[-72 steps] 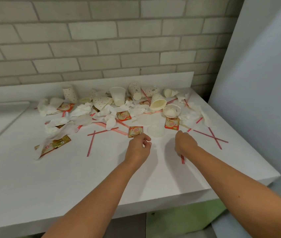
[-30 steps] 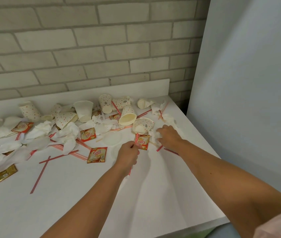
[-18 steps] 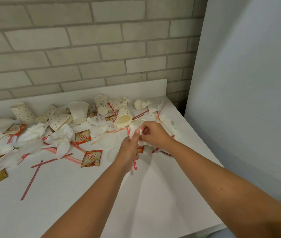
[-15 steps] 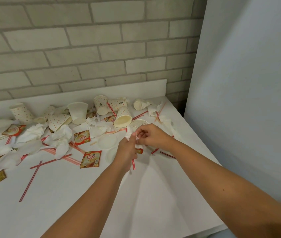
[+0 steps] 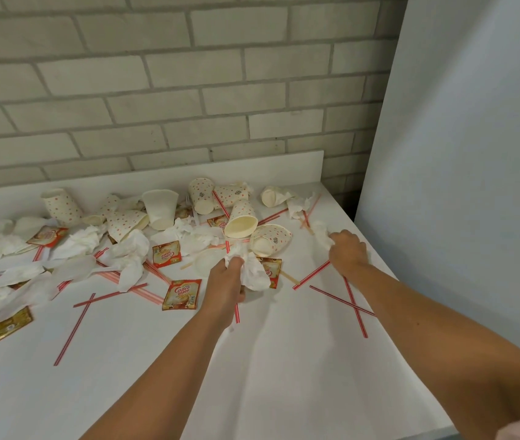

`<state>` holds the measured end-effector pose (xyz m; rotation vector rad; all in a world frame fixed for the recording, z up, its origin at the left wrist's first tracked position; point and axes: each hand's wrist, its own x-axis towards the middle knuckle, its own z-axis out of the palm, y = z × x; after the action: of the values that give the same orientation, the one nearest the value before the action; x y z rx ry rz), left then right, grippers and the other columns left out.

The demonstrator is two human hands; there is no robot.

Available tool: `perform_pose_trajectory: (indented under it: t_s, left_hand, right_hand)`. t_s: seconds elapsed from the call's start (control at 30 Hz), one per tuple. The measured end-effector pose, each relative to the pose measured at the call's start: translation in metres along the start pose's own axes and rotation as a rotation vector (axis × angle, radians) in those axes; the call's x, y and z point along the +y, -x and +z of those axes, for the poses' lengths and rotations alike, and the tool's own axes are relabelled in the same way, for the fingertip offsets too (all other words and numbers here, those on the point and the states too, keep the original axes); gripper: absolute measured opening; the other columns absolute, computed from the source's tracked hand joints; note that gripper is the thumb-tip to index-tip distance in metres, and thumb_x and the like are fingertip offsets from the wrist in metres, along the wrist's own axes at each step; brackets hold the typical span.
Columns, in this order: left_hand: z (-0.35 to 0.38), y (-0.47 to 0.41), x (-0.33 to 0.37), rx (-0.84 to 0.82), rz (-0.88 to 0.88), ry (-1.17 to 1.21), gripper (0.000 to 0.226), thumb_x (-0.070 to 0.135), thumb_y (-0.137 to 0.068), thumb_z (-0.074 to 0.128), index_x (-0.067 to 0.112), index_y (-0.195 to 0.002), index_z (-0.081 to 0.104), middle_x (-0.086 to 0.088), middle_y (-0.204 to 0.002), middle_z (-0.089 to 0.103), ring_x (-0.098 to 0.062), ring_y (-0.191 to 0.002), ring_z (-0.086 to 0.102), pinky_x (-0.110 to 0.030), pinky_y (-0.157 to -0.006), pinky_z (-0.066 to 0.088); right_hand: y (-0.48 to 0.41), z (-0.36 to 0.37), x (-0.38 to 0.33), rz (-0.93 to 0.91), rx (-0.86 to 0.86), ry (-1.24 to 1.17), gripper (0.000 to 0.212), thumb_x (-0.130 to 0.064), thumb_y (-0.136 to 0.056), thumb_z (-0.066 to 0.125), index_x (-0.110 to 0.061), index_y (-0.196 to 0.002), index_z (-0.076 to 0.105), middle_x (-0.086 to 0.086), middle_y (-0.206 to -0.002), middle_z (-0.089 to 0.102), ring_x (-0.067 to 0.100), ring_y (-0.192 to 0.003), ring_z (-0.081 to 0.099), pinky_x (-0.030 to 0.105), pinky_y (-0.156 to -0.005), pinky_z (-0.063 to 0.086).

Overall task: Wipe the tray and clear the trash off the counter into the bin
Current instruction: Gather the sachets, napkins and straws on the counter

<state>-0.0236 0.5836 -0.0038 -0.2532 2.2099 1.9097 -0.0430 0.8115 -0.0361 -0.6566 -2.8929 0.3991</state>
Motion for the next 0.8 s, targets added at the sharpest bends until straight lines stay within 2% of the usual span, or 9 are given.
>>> perform_pose_trajectory:
  t_s: [0.03,0.13,0.2,0.27,0.4,0.47,0.57,0.67,0.8]
  left_hand:
    - [-0.001,0.000,-0.001,0.004,-0.008,0.005,0.034,0.022,-0.097,0.038,0.004,-0.124,0.049,-0.022,-0.091,0.057,-0.011,-0.057,0.038,-0.012,-0.032,0.029]
    - [-0.002,0.000,-0.002,-0.015,-0.024,0.059,0.023,0.017,-0.097,0.038,0.007,-0.113,0.051,-0.003,-0.067,0.043,-0.011,-0.054,0.032,-0.014,-0.034,0.026]
    - [-0.003,0.001,-0.001,-0.019,-0.034,0.068,0.013,0.015,-0.097,0.037,0.012,-0.101,0.049,-0.001,-0.065,0.040,-0.011,-0.053,0.030,-0.014,-0.035,0.024]
    - [-0.003,0.002,-0.001,-0.031,-0.036,0.063,0.011,0.015,-0.097,0.037,0.013,-0.098,0.048,-0.001,-0.063,0.038,-0.010,-0.052,0.029,-0.015,-0.036,0.023]
    - [-0.003,0.003,0.001,-0.026,-0.048,0.041,0.011,0.016,-0.097,0.036,0.013,-0.102,0.047,-0.001,-0.064,0.038,-0.010,-0.052,0.029,-0.013,-0.032,0.023]
    - [-0.002,0.003,0.000,-0.041,-0.044,0.052,0.013,0.016,-0.097,0.036,0.012,-0.102,0.047,-0.001,-0.064,0.039,-0.009,-0.052,0.029,-0.013,-0.032,0.024]
    - [0.000,0.004,0.001,-0.041,-0.046,0.044,0.011,0.014,-0.097,0.036,0.012,-0.098,0.047,-0.001,-0.063,0.038,-0.009,-0.051,0.028,-0.014,-0.033,0.024]
    - [0.003,0.006,0.001,-0.061,-0.036,0.058,0.010,0.014,-0.097,0.036,0.012,-0.097,0.046,-0.001,-0.062,0.038,-0.009,-0.050,0.028,-0.014,-0.033,0.024]
    - [0.003,0.008,0.001,-0.072,-0.033,0.067,0.013,0.013,-0.097,0.036,0.013,-0.091,0.048,-0.001,-0.063,0.038,-0.010,-0.050,0.027,-0.014,-0.033,0.023]
  right_hand:
    - [0.001,-0.002,-0.002,-0.007,0.033,-0.076,0.034,-0.008,-0.096,0.048,-0.005,-0.130,0.052,0.015,-0.126,0.052,0.028,-0.113,0.054,0.032,-0.097,0.043]
    - [0.001,-0.015,-0.008,-0.075,0.064,-0.246,0.027,0.000,-0.095,0.047,0.004,-0.119,0.058,0.019,-0.123,0.051,0.031,-0.108,0.056,0.028,-0.088,0.047]
    - [0.002,-0.029,-0.009,-0.138,0.010,-0.299,0.028,0.005,-0.095,0.040,0.004,-0.116,0.059,0.022,-0.119,0.055,0.030,-0.104,0.055,0.026,-0.079,0.042]
    - [0.005,-0.041,-0.007,-0.167,-0.101,-0.341,0.031,0.004,-0.097,0.034,0.003,-0.117,0.058,0.024,-0.119,0.057,0.031,-0.105,0.054,0.026,-0.078,0.039]
    - [0.016,-0.058,0.000,-0.093,-0.348,-0.244,0.042,-0.018,-0.100,0.039,0.005,-0.135,0.043,0.020,-0.139,0.044,0.033,-0.126,0.043,0.033,-0.097,0.038]
    - [0.021,-0.064,0.007,-0.028,-0.483,-0.110,0.061,-0.037,-0.093,0.054,-0.005,-0.142,0.035,0.011,-0.143,0.040,0.028,-0.129,0.041,0.031,-0.096,0.038]
    - [0.030,-0.064,0.011,0.017,-0.683,0.118,0.075,-0.051,-0.073,0.073,-0.012,-0.130,0.043,0.004,-0.125,0.051,0.021,-0.109,0.050,0.026,-0.081,0.044]
    - [0.037,-0.051,0.006,-0.043,-0.679,0.204,0.059,-0.037,-0.069,0.079,-0.012,-0.110,0.046,0.002,-0.105,0.051,0.018,-0.091,0.051,0.022,-0.056,0.040]
    - [0.043,-0.036,0.000,-0.101,-0.557,0.133,0.045,-0.011,-0.074,0.067,-0.007,-0.114,0.049,0.008,-0.102,0.053,0.024,-0.084,0.054,0.022,-0.054,0.038]
